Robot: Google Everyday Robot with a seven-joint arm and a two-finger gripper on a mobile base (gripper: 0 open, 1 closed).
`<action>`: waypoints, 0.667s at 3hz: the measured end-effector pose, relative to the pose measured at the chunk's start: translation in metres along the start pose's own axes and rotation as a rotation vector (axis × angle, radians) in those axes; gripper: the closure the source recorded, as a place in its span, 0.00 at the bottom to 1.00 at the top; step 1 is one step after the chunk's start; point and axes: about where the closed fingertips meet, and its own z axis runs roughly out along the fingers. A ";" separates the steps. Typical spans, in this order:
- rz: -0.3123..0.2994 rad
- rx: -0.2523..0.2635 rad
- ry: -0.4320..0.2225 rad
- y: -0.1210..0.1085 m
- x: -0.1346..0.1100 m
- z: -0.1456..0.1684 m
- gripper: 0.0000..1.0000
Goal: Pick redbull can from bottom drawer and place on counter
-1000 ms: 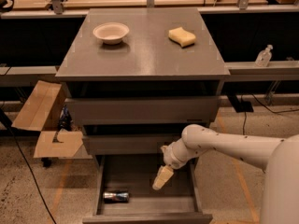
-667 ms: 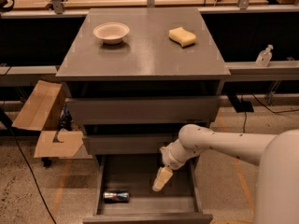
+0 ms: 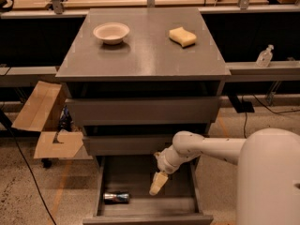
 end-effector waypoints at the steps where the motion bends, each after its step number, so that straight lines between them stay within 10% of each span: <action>1: -0.037 0.004 -0.018 -0.010 0.005 0.038 0.00; 2: -0.051 0.035 -0.044 -0.020 0.011 0.070 0.00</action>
Offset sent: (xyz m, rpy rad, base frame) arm 0.0330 0.0346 -0.1019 0.0650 -0.1202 0.0014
